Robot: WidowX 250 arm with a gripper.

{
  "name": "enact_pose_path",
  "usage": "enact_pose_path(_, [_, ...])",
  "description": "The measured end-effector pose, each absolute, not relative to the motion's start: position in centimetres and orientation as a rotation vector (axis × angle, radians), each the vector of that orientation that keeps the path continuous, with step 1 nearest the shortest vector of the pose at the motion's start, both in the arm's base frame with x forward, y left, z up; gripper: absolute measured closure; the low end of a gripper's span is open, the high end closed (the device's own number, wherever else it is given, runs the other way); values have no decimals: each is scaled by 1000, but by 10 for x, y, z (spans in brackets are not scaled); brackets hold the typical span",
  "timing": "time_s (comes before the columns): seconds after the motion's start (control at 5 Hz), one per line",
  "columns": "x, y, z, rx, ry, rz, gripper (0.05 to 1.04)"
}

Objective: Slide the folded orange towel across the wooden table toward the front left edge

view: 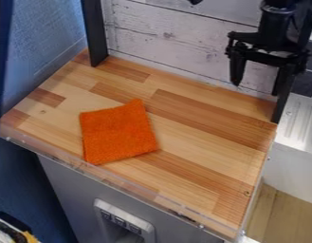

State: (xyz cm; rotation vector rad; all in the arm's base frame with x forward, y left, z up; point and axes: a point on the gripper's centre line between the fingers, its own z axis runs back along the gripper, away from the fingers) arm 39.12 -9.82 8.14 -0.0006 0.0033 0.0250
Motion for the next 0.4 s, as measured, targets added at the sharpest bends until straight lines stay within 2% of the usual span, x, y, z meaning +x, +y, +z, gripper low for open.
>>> enact_pose_path(0.4, [392, -100, 75, -9, 25, 27, 83])
